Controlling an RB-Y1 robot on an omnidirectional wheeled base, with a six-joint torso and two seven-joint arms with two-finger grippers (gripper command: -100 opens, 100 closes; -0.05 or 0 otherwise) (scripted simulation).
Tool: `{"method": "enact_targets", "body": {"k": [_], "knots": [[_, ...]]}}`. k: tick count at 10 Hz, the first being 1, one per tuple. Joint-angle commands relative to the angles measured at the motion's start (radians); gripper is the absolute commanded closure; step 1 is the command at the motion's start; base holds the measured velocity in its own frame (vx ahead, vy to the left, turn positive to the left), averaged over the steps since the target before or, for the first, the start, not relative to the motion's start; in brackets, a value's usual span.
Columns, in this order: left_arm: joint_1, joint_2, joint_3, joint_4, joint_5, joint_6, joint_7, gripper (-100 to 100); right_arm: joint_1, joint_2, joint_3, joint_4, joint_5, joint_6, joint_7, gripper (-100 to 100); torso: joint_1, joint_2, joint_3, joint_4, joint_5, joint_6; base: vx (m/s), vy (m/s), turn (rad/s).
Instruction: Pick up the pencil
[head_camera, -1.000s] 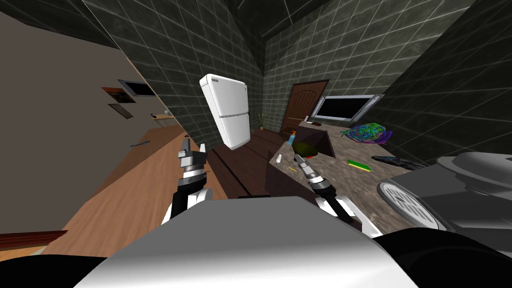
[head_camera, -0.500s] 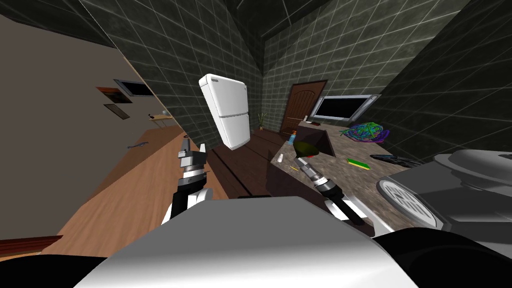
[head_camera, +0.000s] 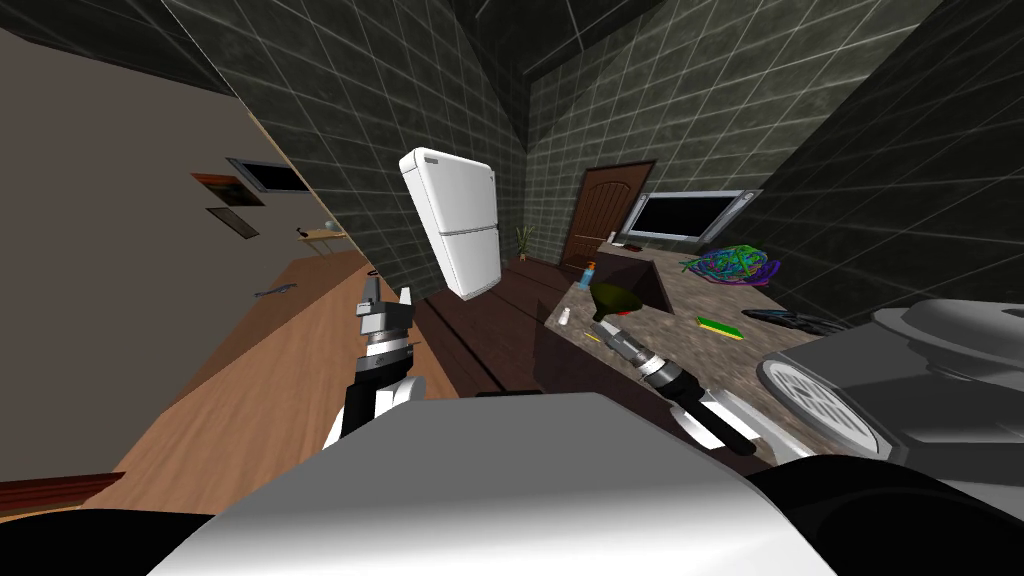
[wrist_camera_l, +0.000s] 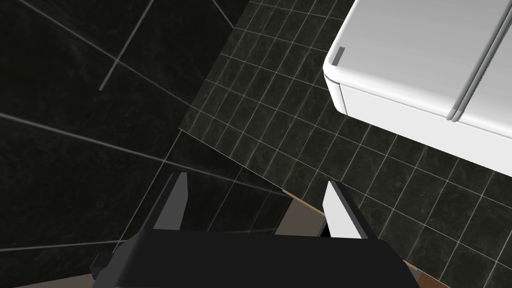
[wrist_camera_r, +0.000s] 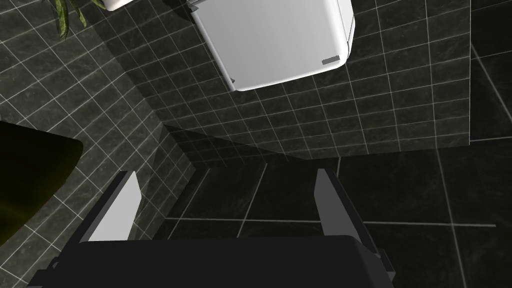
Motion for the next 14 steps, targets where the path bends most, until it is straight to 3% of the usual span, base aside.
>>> {"method": "enact_targets", "body": {"k": [1,4,9,13,14], "knots": [[0.000,0.000,0.000,0.000,0.000,0.000,0.000,0,0.009,-0.034,-0.005,0.012,0.007,-0.004,0.000,-100,0.000,0.000,0.000,0.000,0.000,0.000,0.010,0.037,0.002],[0.000,0.000,0.000,0.000,0.000,0.000,0.000,0,0.039,-0.123,-0.011,0.065,0.037,-0.010,0.001,-100,-0.001,0.000,0.000,0.000,0.000,0.000,0.012,0.035,0.028],[0.000,0.000,0.000,0.000,0.000,0.000,0.000,0,0.074,-0.228,-0.008,0.119,0.064,-0.012,0.004,-100,-0.001,-0.001,-0.001,0.000,0.000,0.000,0.017,0.028,0.043],[0.000,0.000,0.000,0.000,0.000,0.000,0.000,0,0.135,-0.346,0.013,0.201,0.100,-0.009,0.011,-100,-0.001,-0.001,-0.001,0.000,0.000,0.000,0.027,0.024,0.101],[0.000,0.000,0.000,0.000,0.000,0.000,0.000,0,0.135,-0.360,0.013,0.201,0.100,-0.009,0.011,-100,-0.001,-0.002,-0.001,0.000,0.000,0.000,0.034,0.019,0.084]]}}
